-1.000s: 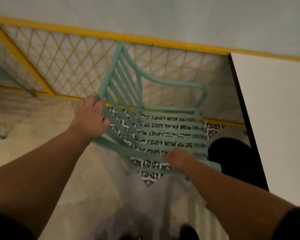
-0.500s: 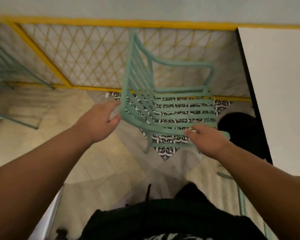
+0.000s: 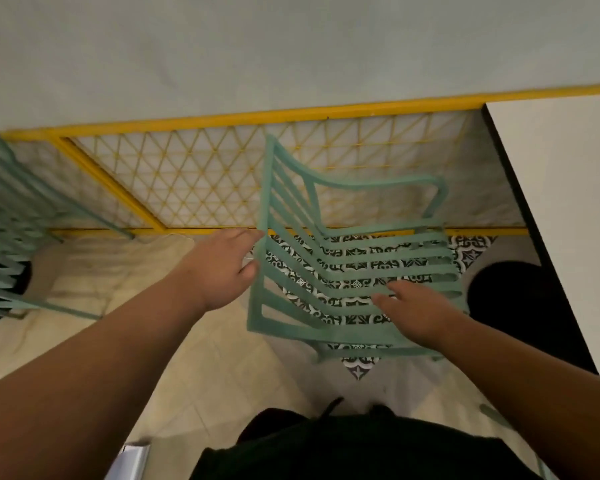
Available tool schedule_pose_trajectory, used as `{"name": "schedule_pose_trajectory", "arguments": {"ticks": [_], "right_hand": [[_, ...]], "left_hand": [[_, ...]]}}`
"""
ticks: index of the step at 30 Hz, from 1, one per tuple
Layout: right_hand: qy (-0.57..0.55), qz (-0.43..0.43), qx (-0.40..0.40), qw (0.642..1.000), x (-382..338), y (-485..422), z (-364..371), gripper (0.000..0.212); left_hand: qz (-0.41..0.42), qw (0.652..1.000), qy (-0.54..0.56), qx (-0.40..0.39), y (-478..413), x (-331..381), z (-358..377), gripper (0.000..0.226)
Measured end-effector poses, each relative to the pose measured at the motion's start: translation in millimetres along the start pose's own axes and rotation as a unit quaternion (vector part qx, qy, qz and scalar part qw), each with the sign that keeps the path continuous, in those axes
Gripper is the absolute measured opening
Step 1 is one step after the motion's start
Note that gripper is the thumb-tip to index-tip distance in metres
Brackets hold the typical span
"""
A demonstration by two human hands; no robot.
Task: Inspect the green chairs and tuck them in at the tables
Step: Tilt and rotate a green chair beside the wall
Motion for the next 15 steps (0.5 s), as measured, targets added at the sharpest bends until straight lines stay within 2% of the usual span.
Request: {"name": "schedule_pose_trajectory", "arguments": {"ticks": [4, 9, 13, 15], "right_hand": [[0.011, 0.008, 0.004, 1.0, -16, -12, -8, 0.073], [-0.043, 0.062, 0.057, 0.996, -35, -24, -19, 0.074], [-0.099, 0.112, 0.106, 0.983, -57, -18, -3, 0.075], [-0.126, 0.137, 0.132, 0.974, -68, -11, 9, 0.073]], "left_hand": [[0.017, 0.999, -0.019, -0.02, -26, -20, -12, 0.066], [0.059, 0.996, -0.054, -0.027, -79, -56, -40, 0.061], [0.122, 0.988, -0.085, -0.035, -118, -82, -60, 0.07], [0.147, 0.984, -0.094, -0.033, -130, -94, -68, 0.064]]}}
Point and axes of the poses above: each hand's wrist, its own y-axis away from the middle knuckle, its own z-axis out of the palm, x = y × z, the point moved 3 cm from there along -y, towards the middle knuckle, and after that the axes turned 10 degrees about -x, right-handed, at the moved point
